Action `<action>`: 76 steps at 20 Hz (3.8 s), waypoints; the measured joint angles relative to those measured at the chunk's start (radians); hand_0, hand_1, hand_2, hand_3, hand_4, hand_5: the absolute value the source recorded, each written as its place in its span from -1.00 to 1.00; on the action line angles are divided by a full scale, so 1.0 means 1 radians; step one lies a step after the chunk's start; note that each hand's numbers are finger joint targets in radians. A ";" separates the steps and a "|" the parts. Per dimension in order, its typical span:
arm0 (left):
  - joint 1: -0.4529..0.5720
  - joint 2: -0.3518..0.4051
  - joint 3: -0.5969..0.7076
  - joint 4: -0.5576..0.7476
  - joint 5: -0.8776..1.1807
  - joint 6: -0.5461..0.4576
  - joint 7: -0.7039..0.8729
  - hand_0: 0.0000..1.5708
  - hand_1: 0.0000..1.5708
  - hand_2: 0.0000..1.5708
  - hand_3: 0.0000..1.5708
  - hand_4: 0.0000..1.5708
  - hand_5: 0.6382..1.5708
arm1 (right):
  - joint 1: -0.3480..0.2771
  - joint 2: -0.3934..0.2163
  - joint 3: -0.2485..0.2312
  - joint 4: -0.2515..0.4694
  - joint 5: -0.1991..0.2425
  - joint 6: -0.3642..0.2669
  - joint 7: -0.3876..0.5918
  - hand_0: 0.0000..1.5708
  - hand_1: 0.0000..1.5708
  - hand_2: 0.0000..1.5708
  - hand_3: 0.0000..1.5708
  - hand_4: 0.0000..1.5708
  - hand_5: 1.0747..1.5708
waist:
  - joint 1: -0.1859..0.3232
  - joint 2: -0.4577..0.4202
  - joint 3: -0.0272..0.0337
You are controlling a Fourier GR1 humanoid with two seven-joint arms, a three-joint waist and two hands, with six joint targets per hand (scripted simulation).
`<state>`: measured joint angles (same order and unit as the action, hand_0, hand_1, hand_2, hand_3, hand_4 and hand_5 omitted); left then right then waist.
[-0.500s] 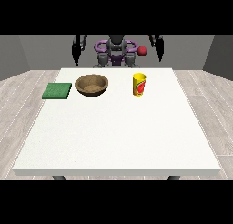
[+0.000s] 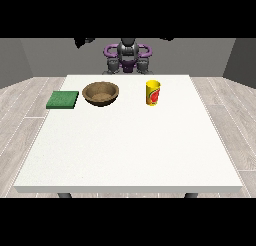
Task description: Pick the cup and pour the ball into the bowl, then pick the bowl and place it on the pad
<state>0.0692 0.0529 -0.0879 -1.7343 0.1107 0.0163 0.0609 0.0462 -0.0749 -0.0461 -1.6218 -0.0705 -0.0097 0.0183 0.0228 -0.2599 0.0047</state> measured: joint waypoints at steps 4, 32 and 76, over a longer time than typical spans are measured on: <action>0.034 -0.032 -0.092 -0.075 0.007 0.053 -0.036 -1.00 -1.00 -1.00 -1.00 -1.00 0.83 | -0.011 -0.009 -0.039 -0.013 -0.033 0.014 -0.039 -1.00 -1.00 -1.00 -1.00 -1.00 0.98 | 0.010 0.054 -0.0028; -0.420 0.052 0.163 0.459 -0.115 0.068 -0.446 -1.00 -1.00 -1.00 -1.00 -1.00 0.28 | -0.321 -0.149 -0.175 0.297 -0.105 0.192 -0.319 -1.00 -1.00 -1.00 -1.00 -1.00 0.97 | -0.087 0.477 -0.0049; -0.726 0.028 -0.102 0.960 -0.778 0.564 -0.230 0.74 0.74 1.00 1.00 0.42 0.99 | -0.330 -0.381 -0.346 0.824 -0.149 0.378 -0.475 -1.00 -1.00 -1.00 -1.00 -1.00 0.95 | -0.014 0.244 -0.0023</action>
<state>-0.6572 0.0810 -0.1898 -0.7739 -0.6674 0.5807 -0.1694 -0.2840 -0.4561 -0.3923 -0.7978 -0.2193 0.3679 -0.4567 0.0091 -0.0154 0.0024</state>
